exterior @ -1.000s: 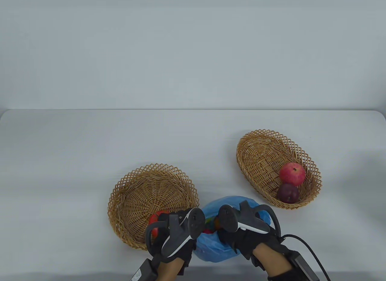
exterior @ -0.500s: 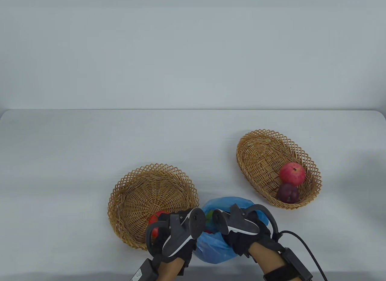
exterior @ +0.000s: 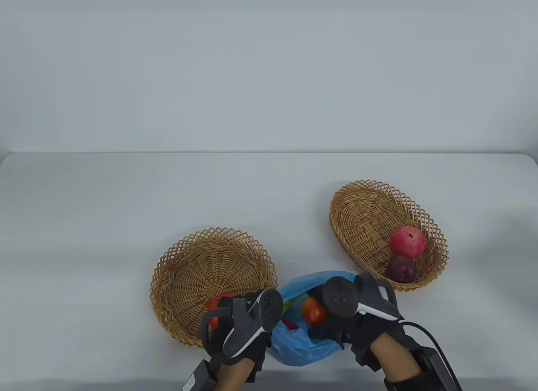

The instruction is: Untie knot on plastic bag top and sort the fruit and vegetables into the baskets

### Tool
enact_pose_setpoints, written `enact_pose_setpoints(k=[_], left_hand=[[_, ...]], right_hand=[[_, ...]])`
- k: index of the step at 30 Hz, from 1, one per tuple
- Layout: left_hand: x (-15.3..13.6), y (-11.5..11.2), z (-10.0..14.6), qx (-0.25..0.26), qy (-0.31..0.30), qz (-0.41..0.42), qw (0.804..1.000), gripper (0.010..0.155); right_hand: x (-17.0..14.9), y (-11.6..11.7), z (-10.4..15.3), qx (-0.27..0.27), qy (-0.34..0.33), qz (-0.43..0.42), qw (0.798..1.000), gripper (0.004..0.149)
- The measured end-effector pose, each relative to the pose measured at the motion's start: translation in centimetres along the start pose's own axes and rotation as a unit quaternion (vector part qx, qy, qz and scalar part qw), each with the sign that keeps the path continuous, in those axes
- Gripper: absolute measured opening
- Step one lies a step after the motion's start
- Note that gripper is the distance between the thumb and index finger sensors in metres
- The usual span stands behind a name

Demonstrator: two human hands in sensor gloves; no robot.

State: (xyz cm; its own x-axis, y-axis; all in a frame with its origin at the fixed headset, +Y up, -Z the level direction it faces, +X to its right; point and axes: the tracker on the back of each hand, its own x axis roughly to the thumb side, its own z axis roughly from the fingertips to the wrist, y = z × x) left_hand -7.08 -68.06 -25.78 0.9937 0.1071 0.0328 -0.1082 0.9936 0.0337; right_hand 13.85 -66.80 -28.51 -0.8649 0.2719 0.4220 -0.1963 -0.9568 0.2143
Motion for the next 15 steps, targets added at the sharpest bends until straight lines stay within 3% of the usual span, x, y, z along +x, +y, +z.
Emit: enact_pose_setpoints(k=[5, 9, 13, 15], left_hand=[[-0.3, 0.1, 0.0, 0.002, 0.003, 0.007, 1.000, 0.043], [-0.4, 0.1, 0.0, 0.001, 0.004, 0.010, 1.000, 0.043], [-0.5, 0.1, 0.0, 0.003, 0.004, 0.015, 1.000, 0.043], [-0.6, 0.1, 0.0, 0.003, 0.003, 0.017, 1.000, 0.043]], right_hand=[[-1.4, -2.6, 1.5, -0.057, -0.024, -0.103, 0.993, 0.093], [-3.3, -4.4, 2.7, -0.118, -0.030, -0.187, 0.975, 0.091], [-6.2, -6.1, 4.3, -0.223, 0.008, -0.259, 0.940, 0.091], [-7.4, -6.7, 5.0, -0.270, 0.052, -0.245, 0.930, 0.092]])
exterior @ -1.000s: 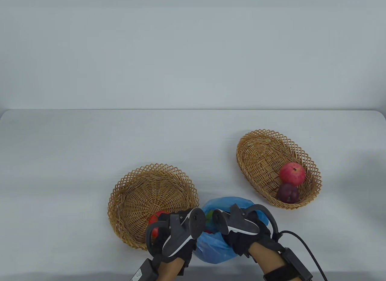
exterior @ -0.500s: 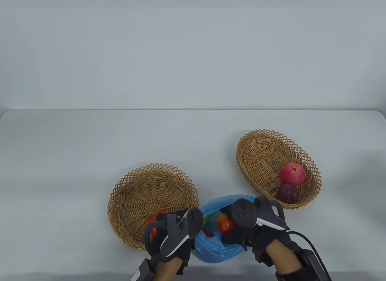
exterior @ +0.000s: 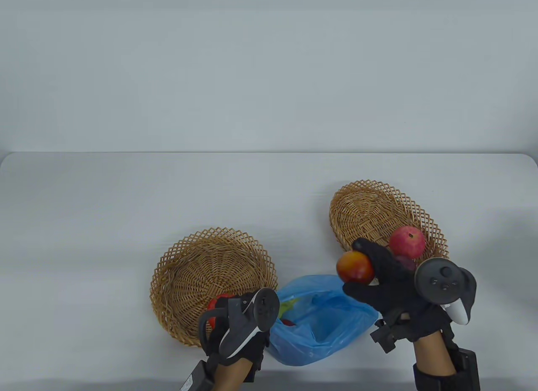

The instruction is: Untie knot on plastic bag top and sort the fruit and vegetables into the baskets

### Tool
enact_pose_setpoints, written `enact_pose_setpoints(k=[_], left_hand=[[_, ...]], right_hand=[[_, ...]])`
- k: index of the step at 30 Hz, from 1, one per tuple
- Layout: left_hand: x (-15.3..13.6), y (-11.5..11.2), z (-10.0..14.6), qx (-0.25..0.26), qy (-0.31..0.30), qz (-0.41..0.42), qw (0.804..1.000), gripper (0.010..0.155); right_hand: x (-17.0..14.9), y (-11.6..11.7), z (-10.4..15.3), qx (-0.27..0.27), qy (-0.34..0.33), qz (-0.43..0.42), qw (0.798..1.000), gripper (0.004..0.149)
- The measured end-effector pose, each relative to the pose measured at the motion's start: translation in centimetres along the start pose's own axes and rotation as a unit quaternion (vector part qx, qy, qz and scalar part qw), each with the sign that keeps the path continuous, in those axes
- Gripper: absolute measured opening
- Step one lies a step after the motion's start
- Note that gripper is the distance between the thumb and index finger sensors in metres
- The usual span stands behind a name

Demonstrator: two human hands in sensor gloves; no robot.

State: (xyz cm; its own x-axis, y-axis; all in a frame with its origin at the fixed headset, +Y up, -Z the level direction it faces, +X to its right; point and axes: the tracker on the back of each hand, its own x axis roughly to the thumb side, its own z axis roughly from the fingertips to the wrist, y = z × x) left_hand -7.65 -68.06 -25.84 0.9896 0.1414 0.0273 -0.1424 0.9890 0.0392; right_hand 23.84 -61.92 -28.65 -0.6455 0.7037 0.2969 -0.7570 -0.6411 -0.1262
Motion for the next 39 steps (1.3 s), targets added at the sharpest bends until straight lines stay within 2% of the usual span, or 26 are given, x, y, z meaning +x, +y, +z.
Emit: enact_pose_setpoints(k=[2, 3, 4, 6, 8, 11, 13, 18, 26, 30, 33, 35, 39], left_hand=[[0.0, 0.0, 0.0, 0.000, 0.000, 0.002, 1.000, 0.043], [-0.1, 0.0, 0.0, 0.000, -0.001, 0.002, 1.000, 0.043], [-0.1, 0.0, 0.0, -0.001, -0.002, 0.002, 1.000, 0.043], [-0.1, 0.0, 0.0, -0.001, -0.003, 0.005, 1.000, 0.043], [0.0, -0.1, 0.0, -0.001, -0.006, 0.003, 1.000, 0.043], [0.0, -0.1, 0.1, -0.001, -0.007, 0.003, 1.000, 0.043], [-0.1, -0.1, 0.1, -0.002, -0.006, 0.005, 1.000, 0.043], [-0.1, -0.1, 0.1, -0.002, -0.006, 0.007, 1.000, 0.043], [-0.1, -0.1, 0.1, -0.005, -0.007, 0.006, 1.000, 0.043], [-0.1, 0.0, 0.1, -0.004, -0.007, 0.008, 1.000, 0.043], [-0.2, 0.0, 0.1, -0.004, -0.007, 0.008, 1.000, 0.043], [-0.2, 0.0, 0.1, -0.004, -0.006, 0.007, 1.000, 0.043], [-0.2, 0.0, 0.1, -0.005, -0.007, 0.007, 1.000, 0.043]], right_hand=[[-0.9, -1.3, 0.2, -0.087, 0.037, 0.122, 0.988, 0.091], [-1.3, -1.6, 0.3, -0.110, 0.057, 0.167, 0.978, 0.091], [-1.9, -1.8, 0.3, -0.129, 0.088, 0.237, 0.959, 0.092], [-3.3, -1.8, 0.1, -0.109, 0.129, 0.307, 0.937, 0.091], [-4.6, -1.5, -0.2, -0.104, 0.155, 0.307, 0.933, 0.085], [-5.8, -0.4, -0.6, -0.067, 0.181, 0.308, 0.932, 0.084], [-6.5, 0.7, -1.0, -0.031, 0.191, 0.337, 0.922, 0.083], [-7.9, 2.6, -1.3, 0.015, 0.204, 0.371, 0.906, 0.082], [-8.3, 3.1, -1.4, 0.011, 0.202, 0.369, 0.907, 0.080], [-8.5, 3.4, -1.4, 0.006, 0.197, 0.361, 0.911, 0.069], [-8.6, 3.9, -1.4, 0.006, 0.195, 0.381, 0.904, 0.066], [-8.7, 4.0, -1.4, -0.014, 0.195, 0.394, 0.898, 0.063], [-8.6, 3.9, -1.4, -0.016, 0.198, 0.387, 0.900, 0.062]])
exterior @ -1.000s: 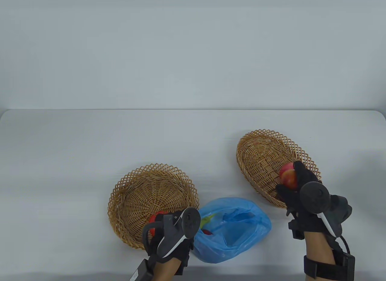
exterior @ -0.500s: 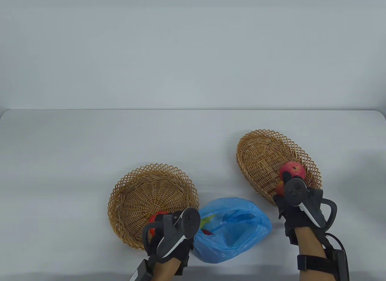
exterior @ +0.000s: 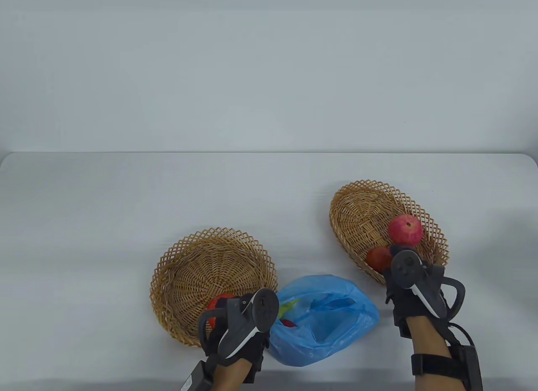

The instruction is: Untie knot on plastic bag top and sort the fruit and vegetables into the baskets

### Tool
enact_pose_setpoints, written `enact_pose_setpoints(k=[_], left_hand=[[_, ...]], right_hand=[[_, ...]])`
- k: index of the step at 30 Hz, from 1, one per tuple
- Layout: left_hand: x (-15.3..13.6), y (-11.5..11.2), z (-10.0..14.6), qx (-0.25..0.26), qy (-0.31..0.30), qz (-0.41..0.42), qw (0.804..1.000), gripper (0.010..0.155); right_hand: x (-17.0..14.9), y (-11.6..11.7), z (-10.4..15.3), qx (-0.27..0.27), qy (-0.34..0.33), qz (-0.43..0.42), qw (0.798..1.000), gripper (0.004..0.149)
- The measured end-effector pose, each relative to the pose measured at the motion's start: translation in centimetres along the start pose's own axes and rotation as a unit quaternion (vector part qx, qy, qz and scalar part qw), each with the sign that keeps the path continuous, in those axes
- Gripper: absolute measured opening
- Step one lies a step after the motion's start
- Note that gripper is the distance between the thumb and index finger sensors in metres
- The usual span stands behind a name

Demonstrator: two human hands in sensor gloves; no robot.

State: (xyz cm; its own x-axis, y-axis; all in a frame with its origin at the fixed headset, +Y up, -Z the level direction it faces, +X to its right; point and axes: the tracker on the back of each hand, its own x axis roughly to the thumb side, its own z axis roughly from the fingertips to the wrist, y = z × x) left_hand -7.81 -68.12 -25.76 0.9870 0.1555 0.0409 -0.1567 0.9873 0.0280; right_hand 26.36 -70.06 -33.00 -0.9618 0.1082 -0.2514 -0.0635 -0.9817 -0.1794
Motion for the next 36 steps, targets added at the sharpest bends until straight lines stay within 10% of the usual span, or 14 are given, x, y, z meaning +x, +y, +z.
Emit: enact_pose_setpoints(k=[7, 14, 24, 36], left_hand=[[0.0, 0.0, 0.0, 0.001, -0.001, 0.005, 1.000, 0.043], [0.0, 0.0, 0.0, -0.002, -0.004, 0.013, 1.000, 0.043], [-0.3, -0.1, -0.2, -0.013, -0.002, 0.026, 1.000, 0.043], [-0.2, -0.1, -0.2, -0.017, -0.003, 0.030, 0.999, 0.043]], right_hand=[[1.8, -3.8, 1.6, -0.070, -0.048, -0.047, 0.995, 0.058], [8.3, -9.4, 8.6, -0.095, -0.267, -0.142, 0.948, 0.041], [15.4, -1.7, 11.4, 0.056, -0.379, 0.077, 0.920, 0.043], [16.1, -0.9, 12.2, 0.122, -0.413, 0.071, 0.900, 0.086]])
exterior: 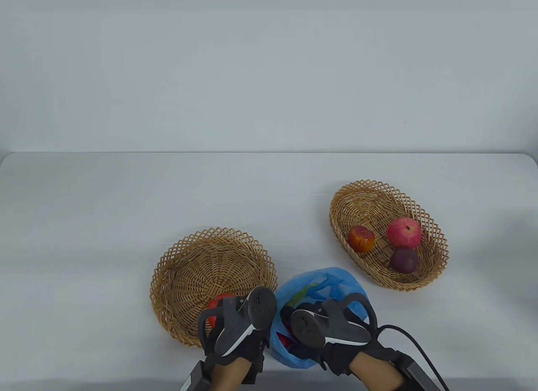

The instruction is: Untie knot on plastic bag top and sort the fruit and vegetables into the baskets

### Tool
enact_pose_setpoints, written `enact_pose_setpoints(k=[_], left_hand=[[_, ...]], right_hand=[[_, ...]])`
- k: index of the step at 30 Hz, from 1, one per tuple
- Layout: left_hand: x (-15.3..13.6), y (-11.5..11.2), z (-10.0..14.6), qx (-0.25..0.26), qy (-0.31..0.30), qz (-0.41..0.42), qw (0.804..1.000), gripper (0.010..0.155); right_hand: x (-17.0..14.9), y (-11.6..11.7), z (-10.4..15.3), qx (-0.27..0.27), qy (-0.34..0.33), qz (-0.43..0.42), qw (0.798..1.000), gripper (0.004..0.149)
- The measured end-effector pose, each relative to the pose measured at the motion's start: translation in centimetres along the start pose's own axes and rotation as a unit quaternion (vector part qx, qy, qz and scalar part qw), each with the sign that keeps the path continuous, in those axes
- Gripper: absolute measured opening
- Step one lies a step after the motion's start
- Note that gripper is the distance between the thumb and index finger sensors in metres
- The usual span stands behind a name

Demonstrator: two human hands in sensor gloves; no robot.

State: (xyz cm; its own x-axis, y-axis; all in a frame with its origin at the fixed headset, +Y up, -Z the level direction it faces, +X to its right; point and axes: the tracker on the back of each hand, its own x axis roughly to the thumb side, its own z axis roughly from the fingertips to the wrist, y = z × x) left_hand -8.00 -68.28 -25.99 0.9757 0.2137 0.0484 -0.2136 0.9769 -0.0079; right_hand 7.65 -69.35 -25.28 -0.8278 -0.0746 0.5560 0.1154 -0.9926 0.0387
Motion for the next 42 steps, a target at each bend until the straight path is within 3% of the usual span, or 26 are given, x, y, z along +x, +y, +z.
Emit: enact_pose_setpoints(k=[8, 15, 25, 28, 31, 33, 37, 42], left_hand=[[-0.1, 0.0, 0.0, 0.001, 0.004, -0.005, 1.000, 0.043], [0.1, 0.0, 0.0, 0.004, 0.003, -0.016, 1.000, 0.043], [0.2, 0.1, 0.1, 0.014, 0.008, -0.029, 0.999, 0.043], [0.2, 0.1, 0.1, 0.015, 0.010, -0.031, 0.999, 0.043], [0.1, 0.2, 0.1, 0.015, 0.011, -0.026, 0.999, 0.043], [0.1, 0.1, 0.1, 0.013, 0.012, -0.025, 1.000, 0.043], [0.1, 0.2, 0.1, 0.014, 0.011, -0.027, 0.999, 0.043], [0.1, 0.1, 0.1, 0.010, 0.011, -0.028, 1.000, 0.043]], right_hand=[[1.3, 1.7, -0.7, 0.018, -0.007, -0.007, 1.000, 0.088], [1.0, 1.7, -1.1, 0.036, 0.013, 0.000, 0.999, 0.093], [-1.3, 1.6, -1.0, 0.112, 0.119, 0.080, 0.983, 0.097], [-2.6, 1.4, -0.8, 0.130, 0.125, 0.035, 0.983, 0.095], [-4.6, 1.0, -0.4, 0.122, 0.132, -0.101, 0.979, 0.087], [-5.6, 1.1, -0.3, 0.107, 0.143, -0.143, 0.974, 0.080], [-5.9, 1.8, -0.6, 0.110, 0.154, -0.126, 0.974, 0.070], [-4.7, 2.4, -1.0, 0.128, 0.137, -0.103, 0.977, 0.088]])
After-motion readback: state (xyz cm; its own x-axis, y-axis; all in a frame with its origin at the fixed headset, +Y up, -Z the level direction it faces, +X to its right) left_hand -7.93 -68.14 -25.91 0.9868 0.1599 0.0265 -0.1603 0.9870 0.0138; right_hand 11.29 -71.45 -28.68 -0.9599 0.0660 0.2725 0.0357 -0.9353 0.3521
